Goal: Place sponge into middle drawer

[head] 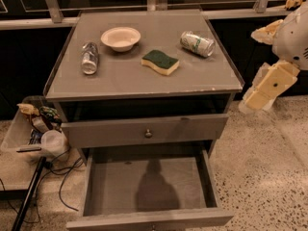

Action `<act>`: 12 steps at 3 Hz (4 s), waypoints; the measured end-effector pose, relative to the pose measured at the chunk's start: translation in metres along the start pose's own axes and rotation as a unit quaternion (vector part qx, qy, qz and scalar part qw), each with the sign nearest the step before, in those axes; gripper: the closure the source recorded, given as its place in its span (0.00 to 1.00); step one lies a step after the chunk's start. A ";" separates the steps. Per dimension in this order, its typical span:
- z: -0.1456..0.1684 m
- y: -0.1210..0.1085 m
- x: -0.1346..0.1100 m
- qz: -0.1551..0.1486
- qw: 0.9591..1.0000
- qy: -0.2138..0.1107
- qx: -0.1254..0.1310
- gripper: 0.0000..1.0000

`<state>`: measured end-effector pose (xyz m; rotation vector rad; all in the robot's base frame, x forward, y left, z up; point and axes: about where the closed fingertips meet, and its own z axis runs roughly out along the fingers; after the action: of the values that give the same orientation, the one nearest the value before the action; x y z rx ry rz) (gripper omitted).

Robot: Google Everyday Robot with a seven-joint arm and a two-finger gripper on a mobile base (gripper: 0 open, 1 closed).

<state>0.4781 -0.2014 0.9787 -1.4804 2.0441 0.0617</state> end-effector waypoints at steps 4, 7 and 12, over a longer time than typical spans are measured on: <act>0.070 -0.046 -0.051 0.035 0.990 -0.134 0.009 0.00; 0.169 -0.103 -0.093 0.009 0.994 -0.107 0.012 0.00; 0.243 -0.124 -0.117 0.094 0.988 -0.122 -0.009 0.00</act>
Offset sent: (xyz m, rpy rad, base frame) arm 0.0591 0.0460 -0.0090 0.2551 -0.0866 0.0617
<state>0.7161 -0.0575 0.8758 -1.2202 1.9798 0.3228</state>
